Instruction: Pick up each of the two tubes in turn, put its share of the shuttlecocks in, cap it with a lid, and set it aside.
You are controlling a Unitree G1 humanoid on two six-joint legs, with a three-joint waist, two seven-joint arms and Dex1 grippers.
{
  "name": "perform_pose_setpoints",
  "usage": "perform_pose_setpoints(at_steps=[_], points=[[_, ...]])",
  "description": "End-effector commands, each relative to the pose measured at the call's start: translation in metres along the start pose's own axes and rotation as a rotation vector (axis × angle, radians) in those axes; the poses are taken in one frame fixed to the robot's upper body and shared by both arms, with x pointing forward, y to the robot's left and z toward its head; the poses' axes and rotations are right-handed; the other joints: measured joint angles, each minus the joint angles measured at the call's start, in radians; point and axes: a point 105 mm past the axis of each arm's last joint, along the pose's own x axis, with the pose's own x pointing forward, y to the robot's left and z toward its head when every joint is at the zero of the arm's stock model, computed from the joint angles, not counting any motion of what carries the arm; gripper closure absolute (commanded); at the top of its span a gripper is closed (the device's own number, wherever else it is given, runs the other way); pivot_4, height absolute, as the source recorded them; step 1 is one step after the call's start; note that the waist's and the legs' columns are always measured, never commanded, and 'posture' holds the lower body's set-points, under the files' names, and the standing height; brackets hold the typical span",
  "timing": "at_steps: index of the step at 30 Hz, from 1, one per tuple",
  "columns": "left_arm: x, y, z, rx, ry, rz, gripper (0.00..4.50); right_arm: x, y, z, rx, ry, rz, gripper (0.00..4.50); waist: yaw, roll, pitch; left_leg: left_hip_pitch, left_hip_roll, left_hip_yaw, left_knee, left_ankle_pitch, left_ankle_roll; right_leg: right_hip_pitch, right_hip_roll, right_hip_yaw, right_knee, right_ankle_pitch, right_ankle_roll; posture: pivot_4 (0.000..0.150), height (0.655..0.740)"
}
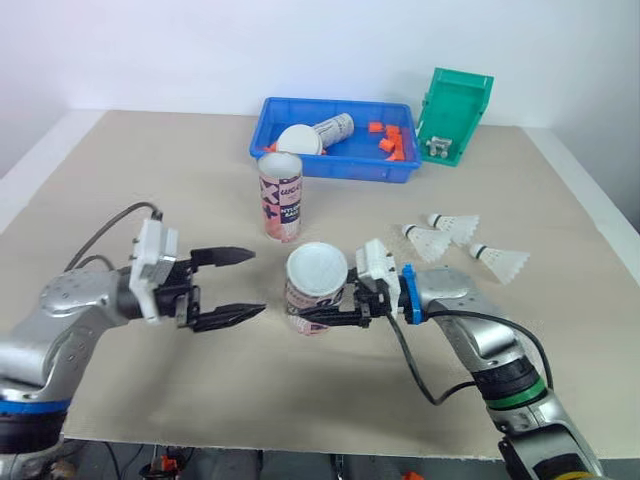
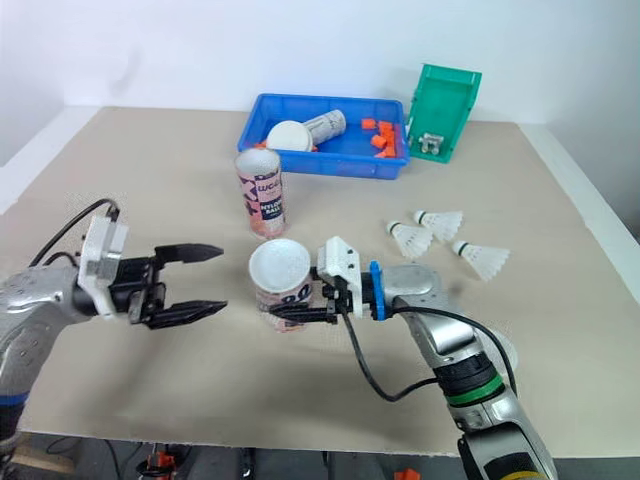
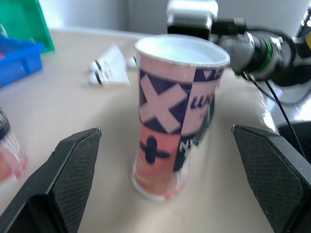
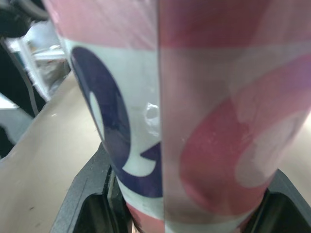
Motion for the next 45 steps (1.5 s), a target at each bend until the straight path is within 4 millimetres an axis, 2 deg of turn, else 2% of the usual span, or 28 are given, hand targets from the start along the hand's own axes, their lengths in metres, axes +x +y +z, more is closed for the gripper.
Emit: perform_pose_setpoints(at_steps=[1, 3, 5, 7, 9, 11, 12, 14, 17, 20, 26, 34, 37, 39, 45], points=[[0.017, 0.011, 0.006, 0.036, -0.028, -0.003, 0.0, -0.043, -0.03, 0.047, -0.088, -0.109, -0.2, 2.05, 0.002, 0.0, 0.0, 0.0, 0.0, 0.0, 0.001, 0.0, 0.0, 0.001, 0.0, 0.0, 0.0, 0.0, 0.001, 0.15, 0.7038], [0.028, 0.017, 0.009, 0.037, -0.052, -0.005, 0.0, -0.072, -0.049, 0.059, -0.1, -0.136, -0.334, 2.05, 0.005, 0.001, 0.0, -0.001, -0.001, 0.0, 0.003, 0.0, 0.0, 0.001, 0.0, 0.001, 0.0, 0.001, 0.002, 0.15, 0.7038], [0.04, 0.021, 0.013, 0.037, -0.08, -0.011, 0.0, -0.118, -0.076, 0.067, -0.118, -0.137, -0.553, 2.05, 0.005, 0.0, 0.0, -0.001, -0.001, 0.0, 0.006, 0.0, 0.0, 0.002, -0.001, 0.001, -0.001, 0.003, 0.003, 0.15, 0.7038], [0.048, 0.024, 0.014, 0.038, -0.093, -0.01, 0.0, -0.149, -0.089, 0.069, -0.123, -0.132, -0.689, 2.05, 0.006, 0.0, 0.0, -0.001, -0.002, 0.0, 0.007, 0.0, 0.0, 0.003, -0.001, 0.002, -0.001, 0.003, 0.004, 0.15, 0.7038], [0.06, 0.029, 0.012, 0.034, -0.106, -0.007, 0.0, -0.214, -0.111, 0.071, -0.123, -0.108, -0.976, 2.05, 0.006, 0.0, 0.0, -0.001, -0.002, 0.001, 0.007, 0.0, 0.0, 0.003, -0.001, 0.002, -0.001, 0.003, 0.004, 0.15, 0.7038], [0.072, 0.032, 0.01, 0.035, -0.11, -0.009, 0.0, -0.271, -0.12, 0.07, -0.116, -0.074, -1.241, 2.05, 0.009, 0.001, 0.001, -0.001, -0.003, 0.0, 0.007, 0.0, 0.001, 0.003, -0.001, 0.003, -0.001, 0.004, 0.004, 0.15, 0.7038], [0.076, 0.033, 0.009, 0.035, -0.113, -0.007, 0.0, -0.292, -0.122, 0.065, -0.106, -0.048, -1.34, 2.05, 0.01, 0.002, 0.001, -0.001, -0.004, 0.001, 0.007, 0.0, 0.001, 0.003, -0.002, 0.003, -0.001, 0.004, 0.005, 0.15, 0.7038], [0.083, 0.035, 0.007, 0.033, -0.122, -0.004, 0.0, -0.327, -0.122, 0.054, -0.068, -0.024, -1.5, 2.05, 0.009, 0.002, 0.001, -0.001, -0.006, 0.002, 0.006, 0.0, 0.002, 0.003, -0.004, 0.005, -0.001, 0.004, 0.005, 0.15, 0.7038], [0.091, 0.036, 0.003, 0.034, -0.122, 0.001, 0.0, -0.361, -0.117, 0.032, 0.002, 0.014, -1.666, 2.05, -0.004, 0.002, 0.001, -0.001, -0.006, 0.004, 0.006, -0.001, 0.004, 0.002, -0.003, 0.007, -0.001, 0.004, 0.003, 0.15, 0.7038], [0.096, 0.036, 0.002, 0.035, -0.126, 0.002, 0.0, -0.375, -0.112, 0.016, 0.067, 0.024, -1.741, 2.05, -0.012, 0.004, 0.001, 0.001, -0.006, 0.005, 0.005, -0.001, 0.005, 0.002, -0.003, 0.008, -0.001, 0.004, 0.003, 0.15, 0.7038], [0.103, 0.032, 0.008, 0.014, -0.17, -0.02, 0.0, -0.383, -0.099, -0.027, 0.2, 0.05, -1.789, 2.05, -0.012, 0.008, 0.001, 0.001, -0.007, 0.005, 0.007, -0.001, 0.005, 0.004, -0.004, 0.009, -0.001, 0.004, 0.008, 0.15, 0.7038], [0.109, 0.013, 0.012, -0.004, -0.186, -0.146, 0.0, -0.388, -0.088, -0.052, 0.261, 0.111, -1.827, 2.05, -0.013, 0.008, 0.001, 0.002, -0.009, 0.005, 0.008, 0.0, 0.005, 0.006, -0.005, 0.01, -0.001, 0.004, 0.012, 0.15, 0.7038], [0.11, 0.014, 0.014, 0.002, -0.189, -0.151, 0.0, -0.382, -0.085, -0.065, 0.306, 0.139, -1.8, 1.02, -0.013, 0.008, 0.001, 0.002, -0.01, 0.004, 0.009, 0.001, 0.006, 0.007, -0.005, 0.01, -0.001, 0.005, 0.012, 0.15, 0.7038], [0.111, 0.015, 0.014, 0.003, -0.189, -0.151, 0.0, -0.379, -0.084, -0.07, 0.306, 0.176, -1.788, 0.04, -0.013, 0.008, 0.001, 0.002, -0.011, 0.004, 0.009, 0.001, 0.006, 0.007, -0.005, 0.011, -0.001, 0.005, 0.012, 0.15, 0.7038], [0.11, 0.015, 0.014, 0.004, -0.184, -0.155, 0.0, -0.386, -0.069, -0.088, 0.354, 0.304, -1.79, 0.04, -0.013, 0.009, 0.0, 0.002, -0.012, 0.004, 0.009, 0.002, 0.007, 0.007, -0.006, 0.012, -0.001, 0.006, 0.013, 0.15, 0.7038]])
